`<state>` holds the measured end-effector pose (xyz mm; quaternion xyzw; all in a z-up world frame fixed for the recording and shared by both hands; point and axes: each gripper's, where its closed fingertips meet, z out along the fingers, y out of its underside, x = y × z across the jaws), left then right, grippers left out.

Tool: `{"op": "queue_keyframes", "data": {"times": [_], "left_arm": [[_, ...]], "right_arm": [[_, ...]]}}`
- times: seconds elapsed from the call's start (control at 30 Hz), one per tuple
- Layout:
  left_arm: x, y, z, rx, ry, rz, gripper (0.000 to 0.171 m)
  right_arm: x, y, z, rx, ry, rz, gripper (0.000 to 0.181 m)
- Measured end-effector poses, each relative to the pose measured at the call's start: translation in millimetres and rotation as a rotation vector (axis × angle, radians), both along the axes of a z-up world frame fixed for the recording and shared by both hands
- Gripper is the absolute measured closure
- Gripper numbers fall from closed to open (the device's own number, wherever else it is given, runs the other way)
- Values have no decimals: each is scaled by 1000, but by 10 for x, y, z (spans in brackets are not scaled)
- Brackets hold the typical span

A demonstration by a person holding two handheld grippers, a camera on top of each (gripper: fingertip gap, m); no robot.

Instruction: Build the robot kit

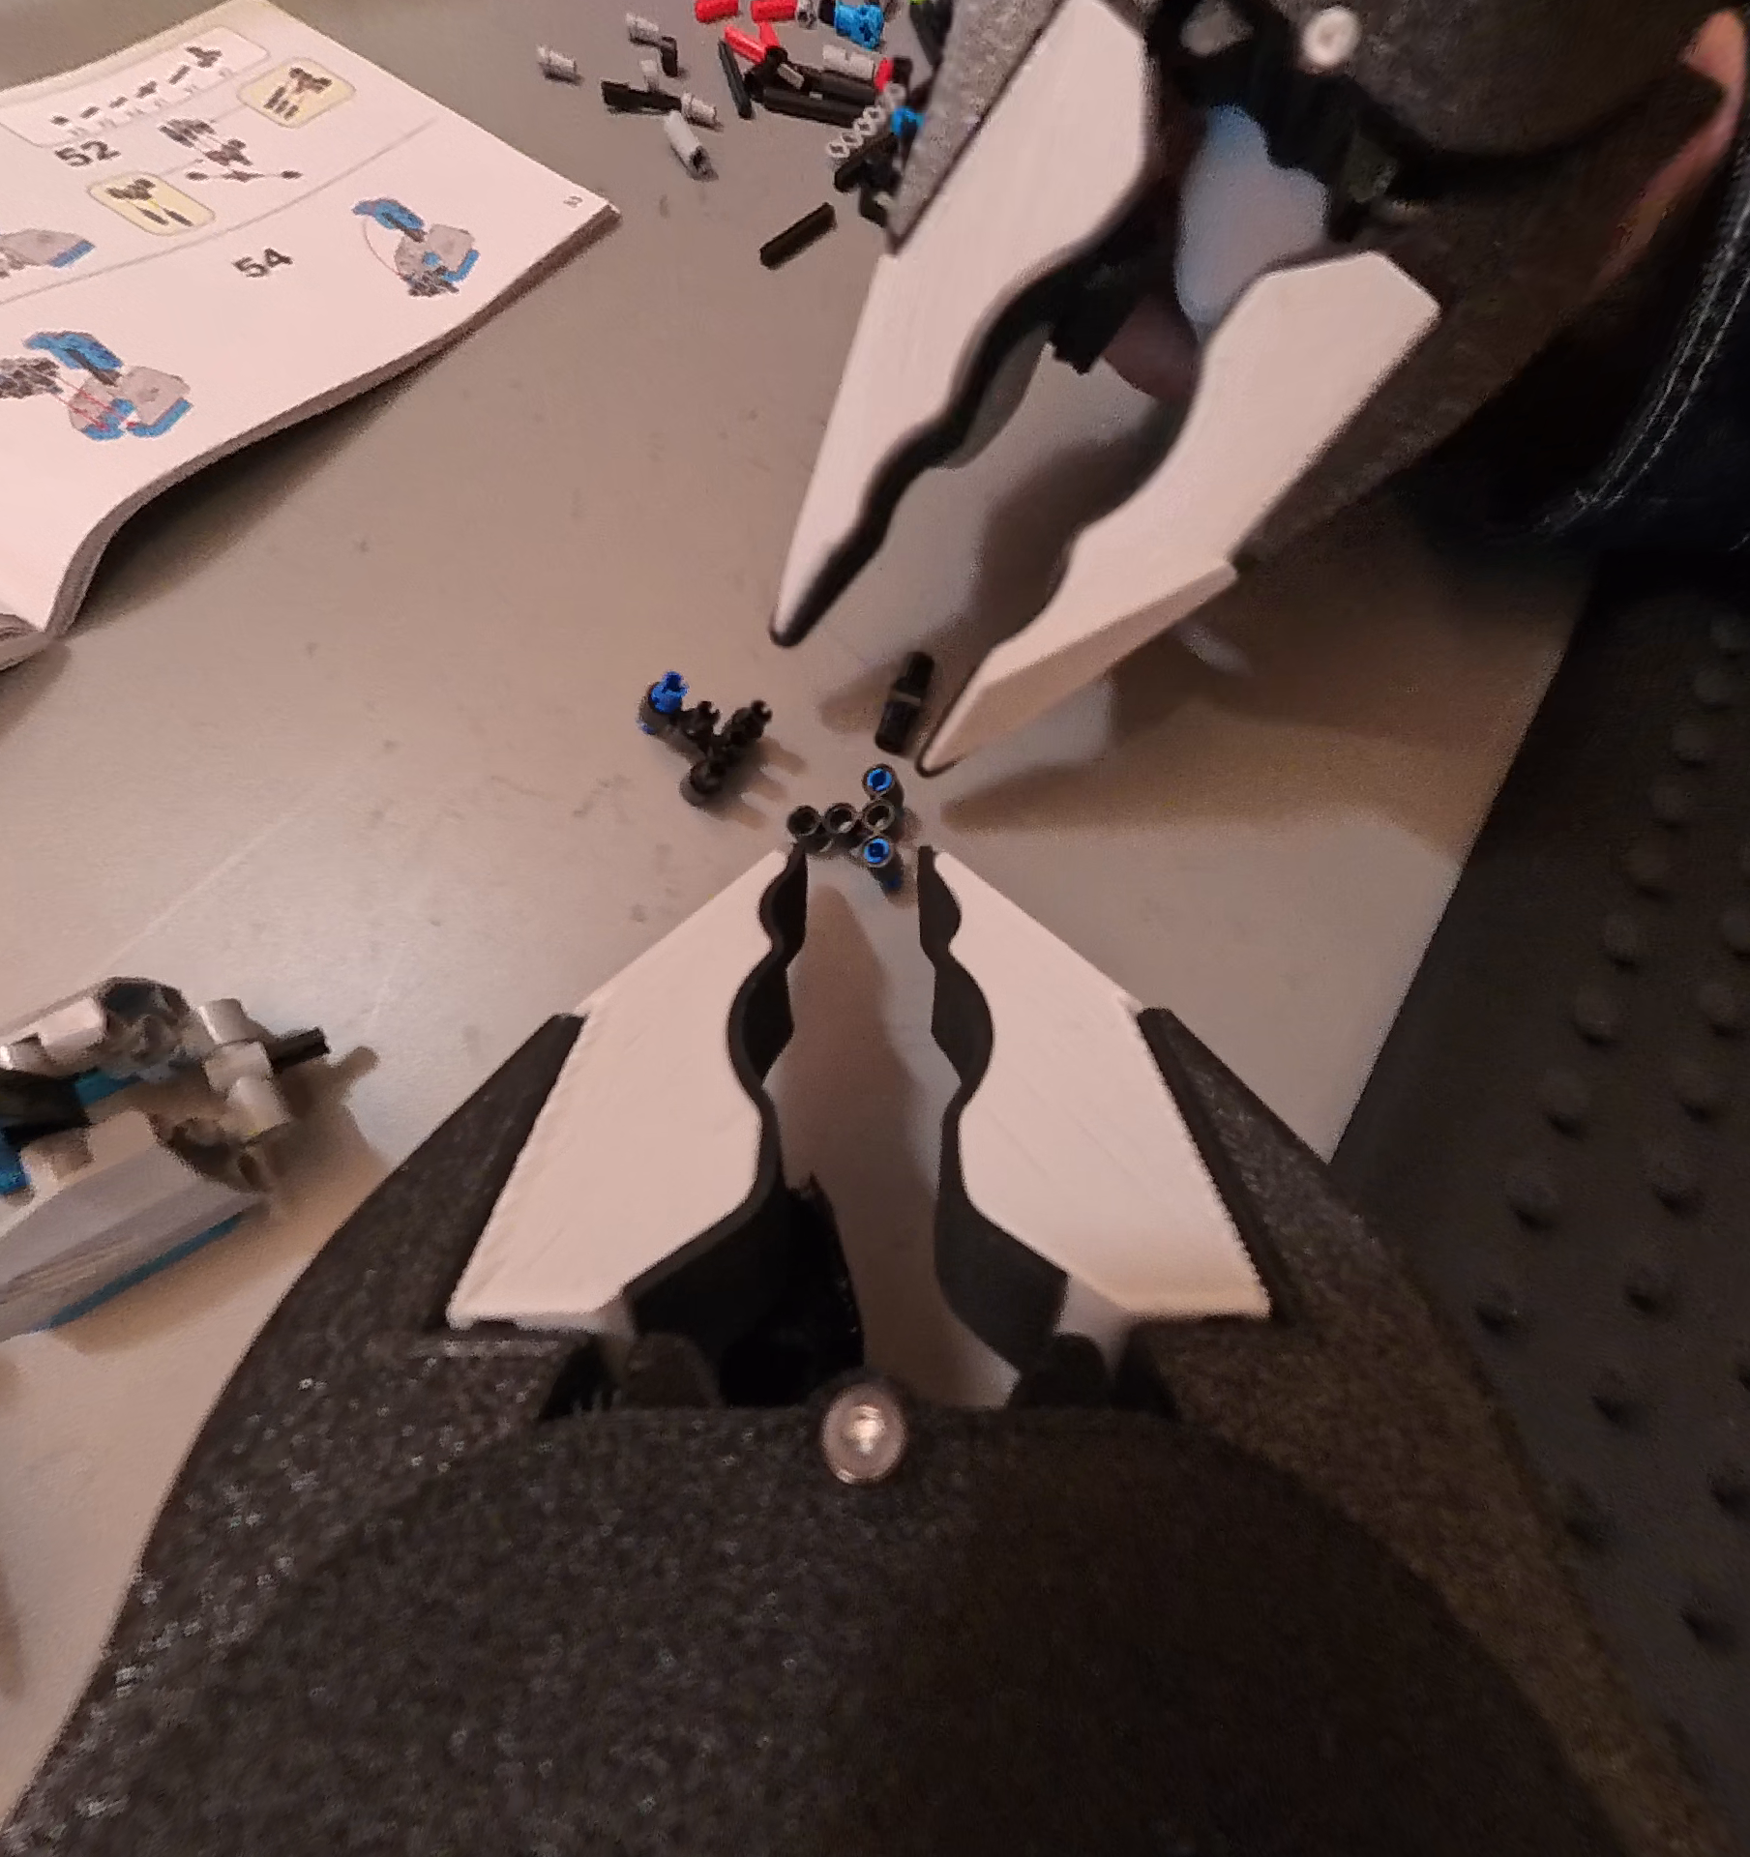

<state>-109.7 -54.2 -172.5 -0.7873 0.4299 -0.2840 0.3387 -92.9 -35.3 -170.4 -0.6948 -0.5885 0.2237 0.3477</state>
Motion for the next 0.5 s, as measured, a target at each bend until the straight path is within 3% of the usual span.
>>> {"op": "queue_keyframes", "data": {"times": [0.13,0.3,0.4,0.5], "left_arm": [[0,1,8,-12,-11,-1,150],[39,-69,-82,-44,34,-45,152],[75,-44,-117,-70,45,-44,155],[71,17,-110,-101,24,-16,164]], "right_arm": [[14,219,11,-131,-11,-82,149],[-104,239,-15,-295,7,-6,150],[-140,384,31,-289,32,-17,149],[-190,362,33,-367,36,28,149]]}}
